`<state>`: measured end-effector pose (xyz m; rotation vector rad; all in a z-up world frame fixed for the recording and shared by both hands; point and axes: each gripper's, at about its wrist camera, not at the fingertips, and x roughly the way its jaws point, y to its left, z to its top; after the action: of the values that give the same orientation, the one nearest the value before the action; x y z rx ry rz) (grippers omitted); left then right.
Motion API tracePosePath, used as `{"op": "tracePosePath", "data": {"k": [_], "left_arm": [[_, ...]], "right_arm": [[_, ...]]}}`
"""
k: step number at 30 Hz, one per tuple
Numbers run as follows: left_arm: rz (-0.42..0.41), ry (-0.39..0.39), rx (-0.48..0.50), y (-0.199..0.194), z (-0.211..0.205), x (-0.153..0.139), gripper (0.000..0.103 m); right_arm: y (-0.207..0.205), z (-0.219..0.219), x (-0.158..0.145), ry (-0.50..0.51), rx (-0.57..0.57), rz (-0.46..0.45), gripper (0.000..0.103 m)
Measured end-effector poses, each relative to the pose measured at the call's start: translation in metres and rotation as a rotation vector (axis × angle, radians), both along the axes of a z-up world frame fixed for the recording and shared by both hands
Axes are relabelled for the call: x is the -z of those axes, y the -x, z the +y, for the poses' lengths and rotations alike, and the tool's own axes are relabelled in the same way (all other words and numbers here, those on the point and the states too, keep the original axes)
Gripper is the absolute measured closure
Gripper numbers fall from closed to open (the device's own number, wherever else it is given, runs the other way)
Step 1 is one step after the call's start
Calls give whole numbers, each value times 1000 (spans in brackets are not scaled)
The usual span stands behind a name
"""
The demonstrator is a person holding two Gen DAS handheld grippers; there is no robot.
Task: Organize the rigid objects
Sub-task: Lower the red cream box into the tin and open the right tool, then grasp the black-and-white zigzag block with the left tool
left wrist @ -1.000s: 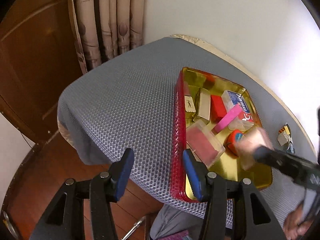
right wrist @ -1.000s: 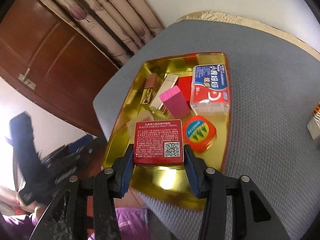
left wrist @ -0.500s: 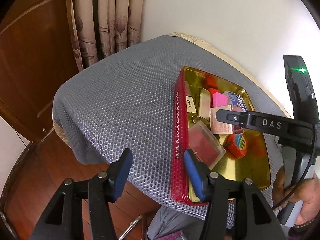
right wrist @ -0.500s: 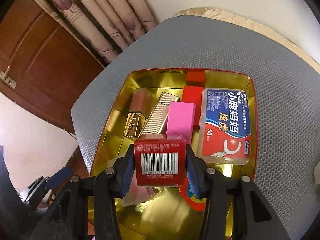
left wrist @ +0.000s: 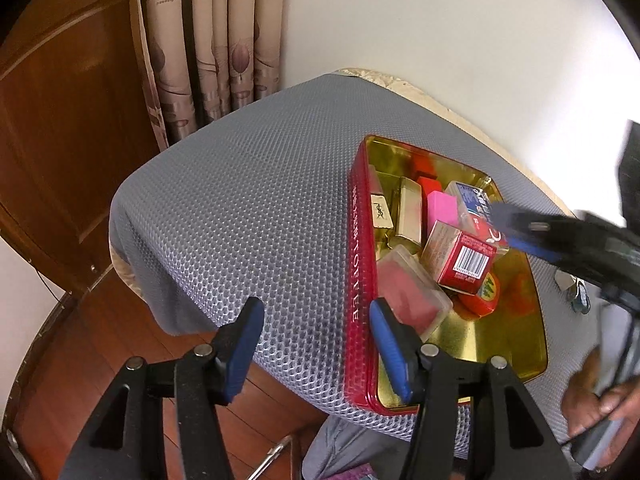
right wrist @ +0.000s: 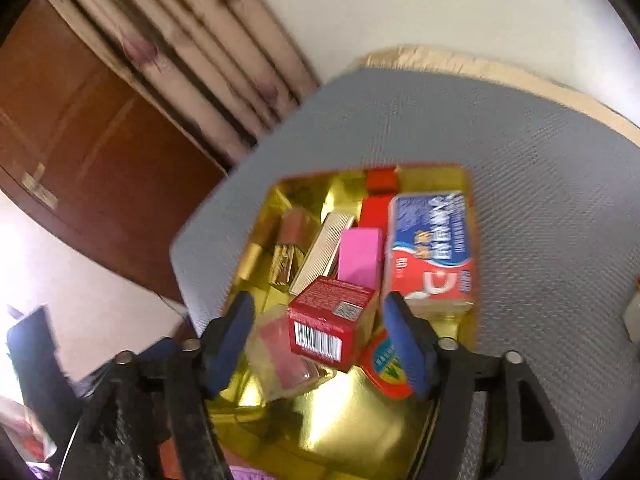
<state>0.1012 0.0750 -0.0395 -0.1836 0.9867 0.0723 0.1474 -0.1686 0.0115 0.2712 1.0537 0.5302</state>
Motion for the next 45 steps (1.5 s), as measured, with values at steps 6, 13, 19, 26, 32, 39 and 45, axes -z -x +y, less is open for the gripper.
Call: {"op": "tracePosePath", "data": {"k": [6,13,19,26,32,39,45], "left_arm": [[-4,-22,11,2,-5,-1,47],[-38,-79,65,9,-23,-8,47],[-81,-111,205,18,-68,-22,47],[-17,44,443,-17,-159,-42,47],[63,37,604,-68,-262,-33,47],[185,75,609,-132,-325,2,47],[198,12,635,-152,-353,16,47]], "right_arm": [[57,-96,-4,131,257,-135,25],[127,-251,22,435,631,-110,24],[155,-322,32,642,756,-90,15],[157,-355,44,559,732,-63,13],[164,-355,40,517,686,-91,8],[174,-350,36,461,649,-115,8],[173,-348,35,440,629,-123,8]]}}
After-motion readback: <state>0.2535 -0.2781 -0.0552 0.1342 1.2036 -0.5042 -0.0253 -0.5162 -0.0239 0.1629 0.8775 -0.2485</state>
